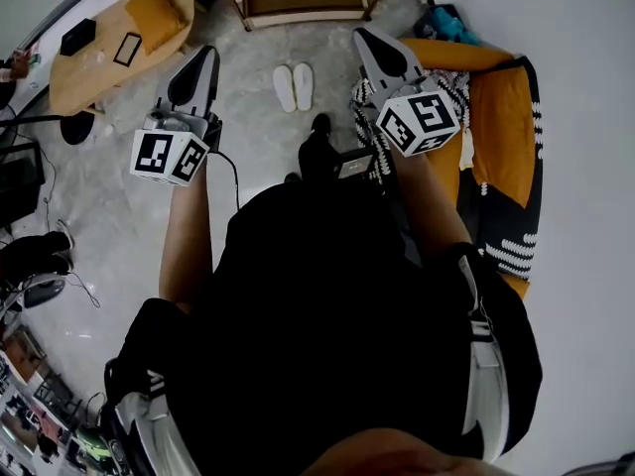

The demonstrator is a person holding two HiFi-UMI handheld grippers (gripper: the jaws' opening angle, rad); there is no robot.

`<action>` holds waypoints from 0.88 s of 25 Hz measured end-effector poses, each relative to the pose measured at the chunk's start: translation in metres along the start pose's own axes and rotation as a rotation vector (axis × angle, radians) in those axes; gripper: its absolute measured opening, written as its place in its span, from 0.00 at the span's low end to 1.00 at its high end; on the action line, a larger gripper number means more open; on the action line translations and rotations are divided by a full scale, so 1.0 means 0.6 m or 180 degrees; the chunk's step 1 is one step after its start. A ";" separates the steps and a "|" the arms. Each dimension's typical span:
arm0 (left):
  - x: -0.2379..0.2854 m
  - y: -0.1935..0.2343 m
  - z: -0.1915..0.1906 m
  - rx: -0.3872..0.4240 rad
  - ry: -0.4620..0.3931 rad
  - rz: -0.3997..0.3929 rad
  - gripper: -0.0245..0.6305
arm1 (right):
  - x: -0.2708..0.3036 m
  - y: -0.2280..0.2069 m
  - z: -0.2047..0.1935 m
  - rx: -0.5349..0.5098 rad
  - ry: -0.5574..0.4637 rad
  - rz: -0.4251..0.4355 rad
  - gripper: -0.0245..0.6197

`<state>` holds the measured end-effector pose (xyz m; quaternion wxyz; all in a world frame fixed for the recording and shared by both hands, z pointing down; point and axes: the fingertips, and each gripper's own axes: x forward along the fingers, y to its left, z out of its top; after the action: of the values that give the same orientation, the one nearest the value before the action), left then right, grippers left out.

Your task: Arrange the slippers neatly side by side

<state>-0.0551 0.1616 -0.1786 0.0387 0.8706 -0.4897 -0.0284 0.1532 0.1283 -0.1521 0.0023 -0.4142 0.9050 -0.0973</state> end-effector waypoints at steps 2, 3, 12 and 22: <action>-0.049 -0.022 -0.007 -0.0006 -0.0003 0.0018 0.07 | -0.028 0.041 -0.014 -0.0005 0.0001 -0.0013 0.09; -0.076 -0.031 -0.012 -0.0016 0.0000 0.0033 0.07 | -0.041 0.063 -0.021 -0.0007 0.0007 -0.0007 0.09; -0.223 -0.092 -0.039 -0.0200 -0.0004 0.0066 0.07 | -0.131 0.188 -0.051 -0.0093 0.0115 0.0072 0.09; -0.246 -0.172 -0.048 -0.0211 0.0015 0.0408 0.07 | -0.203 0.198 -0.047 -0.0067 0.0079 0.0176 0.09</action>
<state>-0.0414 0.3422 -0.1582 0.0704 0.8357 -0.5432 -0.0400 0.1418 0.3005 -0.1552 -0.0106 -0.3877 0.9170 -0.0928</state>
